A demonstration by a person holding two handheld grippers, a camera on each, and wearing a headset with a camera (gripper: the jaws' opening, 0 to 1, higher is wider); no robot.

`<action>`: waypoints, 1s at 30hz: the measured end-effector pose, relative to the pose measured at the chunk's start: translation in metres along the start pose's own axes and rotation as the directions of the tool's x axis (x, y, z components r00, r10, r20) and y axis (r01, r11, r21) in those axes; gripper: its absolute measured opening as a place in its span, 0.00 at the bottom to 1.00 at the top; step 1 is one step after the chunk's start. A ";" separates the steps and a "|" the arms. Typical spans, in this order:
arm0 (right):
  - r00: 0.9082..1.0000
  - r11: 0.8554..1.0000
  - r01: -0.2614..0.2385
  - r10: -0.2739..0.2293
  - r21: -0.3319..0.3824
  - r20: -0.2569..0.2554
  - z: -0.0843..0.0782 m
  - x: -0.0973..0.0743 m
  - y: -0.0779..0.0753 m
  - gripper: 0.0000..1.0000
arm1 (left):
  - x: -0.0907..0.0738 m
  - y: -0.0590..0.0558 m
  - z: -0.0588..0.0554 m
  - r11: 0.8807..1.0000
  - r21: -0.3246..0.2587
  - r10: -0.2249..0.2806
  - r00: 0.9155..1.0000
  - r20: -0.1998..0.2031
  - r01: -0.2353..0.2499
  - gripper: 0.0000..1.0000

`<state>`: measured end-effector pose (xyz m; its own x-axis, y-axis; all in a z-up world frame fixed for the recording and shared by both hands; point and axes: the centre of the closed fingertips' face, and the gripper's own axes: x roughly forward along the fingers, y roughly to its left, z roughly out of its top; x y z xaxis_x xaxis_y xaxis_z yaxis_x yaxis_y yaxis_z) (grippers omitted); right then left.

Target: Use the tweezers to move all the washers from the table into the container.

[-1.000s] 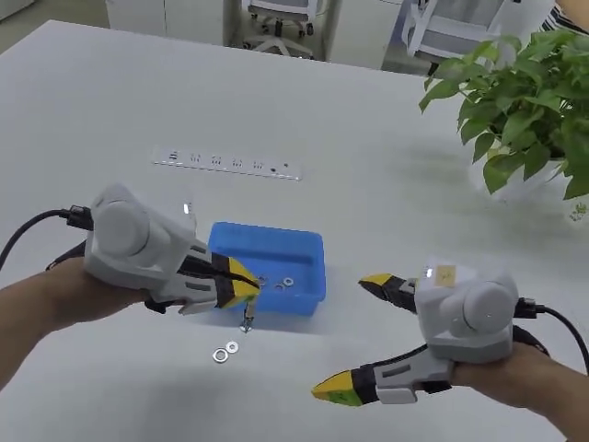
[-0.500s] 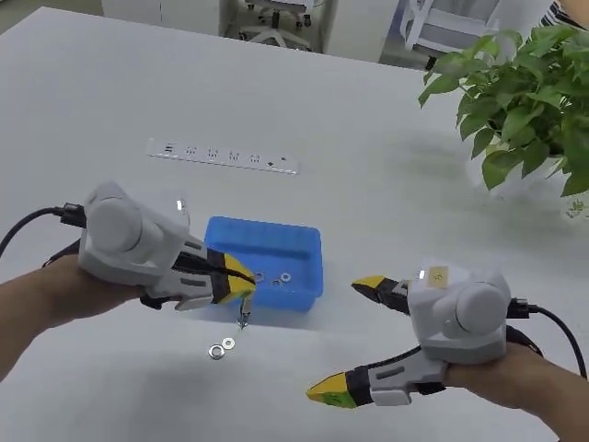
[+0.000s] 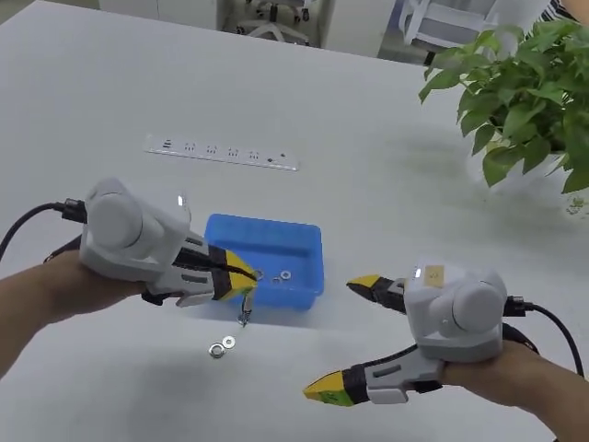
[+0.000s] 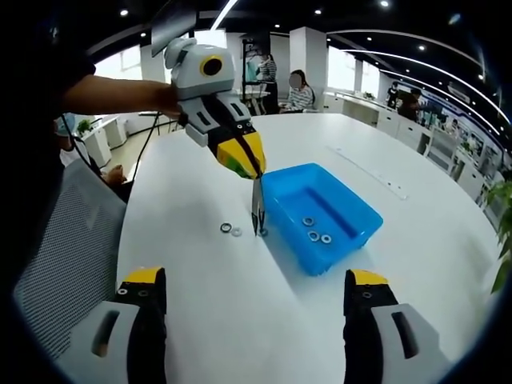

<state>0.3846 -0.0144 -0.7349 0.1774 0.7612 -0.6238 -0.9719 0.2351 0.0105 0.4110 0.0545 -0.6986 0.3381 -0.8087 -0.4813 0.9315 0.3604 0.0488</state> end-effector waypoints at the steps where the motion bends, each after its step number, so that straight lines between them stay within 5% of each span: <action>1: 1.000 1.000 -0.004 0.005 -0.008 0.004 0.001 0.001 0.001 0.90 | 0.000 0.000 0.000 1.000 0.001 -0.001 1.000 0.000 0.001 0.05; 17: 0.994 0.984 -0.102 0.108 -0.146 0.034 0.024 0.026 0.000 0.58 | 0.006 0.000 0.003 0.991 0.070 -0.112 0.993 -0.040 0.115 0.05; 30: 0.985 0.961 -0.167 0.172 -0.222 0.001 0.029 0.056 0.002 0.37 | 0.008 -0.001 0.003 0.977 0.089 -0.185 0.980 -0.076 0.191 0.05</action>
<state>0.3970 0.0457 -0.7470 0.0077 0.7912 -0.6115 -0.9976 -0.0358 -0.0589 0.4131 0.0465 -0.6996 0.1491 -0.8235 -0.5474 0.9871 0.1562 0.0338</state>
